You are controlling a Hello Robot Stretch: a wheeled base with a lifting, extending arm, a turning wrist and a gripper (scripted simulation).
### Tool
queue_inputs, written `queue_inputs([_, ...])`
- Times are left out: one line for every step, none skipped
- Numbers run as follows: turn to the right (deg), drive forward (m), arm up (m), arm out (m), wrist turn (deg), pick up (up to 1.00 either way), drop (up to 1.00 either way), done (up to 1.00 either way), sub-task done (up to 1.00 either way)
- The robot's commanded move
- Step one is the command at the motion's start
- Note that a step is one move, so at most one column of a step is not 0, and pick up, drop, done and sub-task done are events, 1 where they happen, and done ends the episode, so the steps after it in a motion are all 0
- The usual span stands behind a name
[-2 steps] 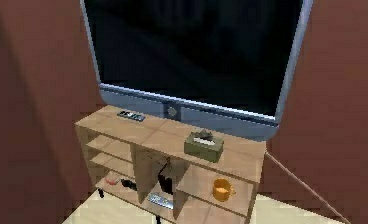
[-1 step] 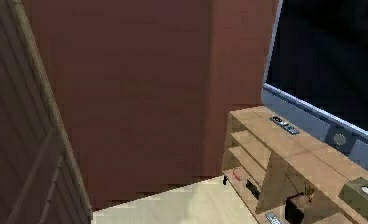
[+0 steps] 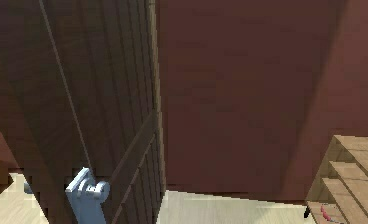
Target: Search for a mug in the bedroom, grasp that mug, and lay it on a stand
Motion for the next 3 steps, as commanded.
queue_inputs([0.0, 0.0, 0.5, 0.0, 0.0, 0.0, 0.0, 0.0, 0.0])
queue_inputs([0.0, 0.0, 0.06, 0.0, 0.0, 0.0, 0.0, 0.0, 0.0])
queue_inputs([0.0, 0.0, 0.0, 0.5, 0.0, 0.0, 0.0, 0.0, 0.0])
